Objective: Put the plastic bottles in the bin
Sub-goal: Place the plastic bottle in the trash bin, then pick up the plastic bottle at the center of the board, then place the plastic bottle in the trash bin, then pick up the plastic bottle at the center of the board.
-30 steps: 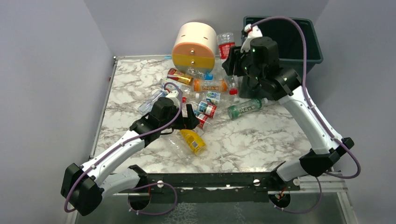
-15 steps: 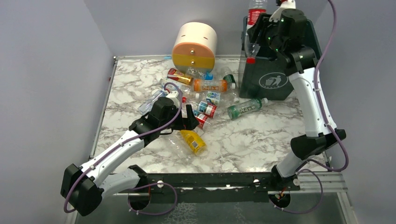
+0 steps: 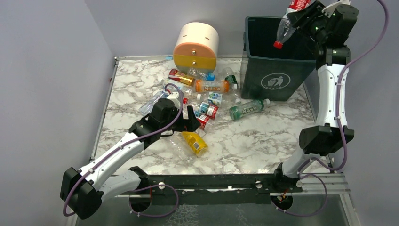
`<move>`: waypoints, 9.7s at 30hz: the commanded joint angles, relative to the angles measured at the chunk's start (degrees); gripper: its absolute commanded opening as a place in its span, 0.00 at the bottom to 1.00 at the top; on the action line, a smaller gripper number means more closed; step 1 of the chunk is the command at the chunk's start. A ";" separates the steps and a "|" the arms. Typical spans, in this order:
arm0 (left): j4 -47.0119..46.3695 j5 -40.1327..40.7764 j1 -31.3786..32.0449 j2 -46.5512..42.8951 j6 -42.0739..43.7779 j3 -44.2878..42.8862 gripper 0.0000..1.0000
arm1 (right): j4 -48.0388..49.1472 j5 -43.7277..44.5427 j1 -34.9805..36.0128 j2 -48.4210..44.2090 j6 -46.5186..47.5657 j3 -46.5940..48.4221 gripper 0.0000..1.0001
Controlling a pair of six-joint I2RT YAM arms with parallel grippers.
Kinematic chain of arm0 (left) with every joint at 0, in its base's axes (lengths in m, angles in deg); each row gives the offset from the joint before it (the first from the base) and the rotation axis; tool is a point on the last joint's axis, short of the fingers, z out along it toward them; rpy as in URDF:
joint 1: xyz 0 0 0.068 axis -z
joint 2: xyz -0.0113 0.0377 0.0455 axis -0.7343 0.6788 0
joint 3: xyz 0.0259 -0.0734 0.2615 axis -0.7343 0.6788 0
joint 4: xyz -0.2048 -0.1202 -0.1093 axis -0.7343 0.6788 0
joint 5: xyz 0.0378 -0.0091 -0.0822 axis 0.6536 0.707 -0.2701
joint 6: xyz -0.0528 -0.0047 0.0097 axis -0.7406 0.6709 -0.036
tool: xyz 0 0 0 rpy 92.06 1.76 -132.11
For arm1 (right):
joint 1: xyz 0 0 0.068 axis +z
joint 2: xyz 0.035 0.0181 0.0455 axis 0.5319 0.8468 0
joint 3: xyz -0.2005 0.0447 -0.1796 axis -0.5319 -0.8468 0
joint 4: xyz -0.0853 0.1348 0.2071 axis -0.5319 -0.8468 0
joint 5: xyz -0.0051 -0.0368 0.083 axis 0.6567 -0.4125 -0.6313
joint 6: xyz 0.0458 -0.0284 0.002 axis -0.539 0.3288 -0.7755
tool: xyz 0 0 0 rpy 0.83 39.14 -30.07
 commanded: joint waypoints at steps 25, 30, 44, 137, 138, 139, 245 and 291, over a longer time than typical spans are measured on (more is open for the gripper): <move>-0.79 0.05 0.32 2.12 1.45 -1.98 0.99 | 1.01 -8.15 -0.40 -12.58 4.45 -17.23 1.00; -0.97 0.84 0.34 2.87 2.24 -3.19 0.99 | 1.10 -10.32 -0.34 -21.53 4.52 -26.04 1.00; -0.96 1.25 0.32 4.69 4.05 -4.79 0.99 | -1.75 -9.89 10.21 -38.54 -1.90 -53.88 1.00; -1.85 2.60 0.30 -0.13 1.68 1.15 0.99 | 27.73 14.60 15.75 -4.92 -45.20 -82.06 0.74; -1.91 2.63 0.30 -0.19 1.63 1.16 0.99 | 27.99 14.52 15.74 -5.13 -44.66 -82.45 0.72; -1.93 2.63 0.36 -0.15 1.64 1.16 0.99 | 28.21 14.51 15.78 -5.54 -43.99 -82.76 0.69; 4.30 -4.30 0.45 10.54 1.86 -13.92 0.99 | 3.71 19.30 8.14 -0.43 0.76 -12.88 0.99; 21.06 12.31 -0.51 -11.97 -6.91 -24.45 0.99 | -4.15 5.90 58.08 -25.59 2.95 -51.47 0.99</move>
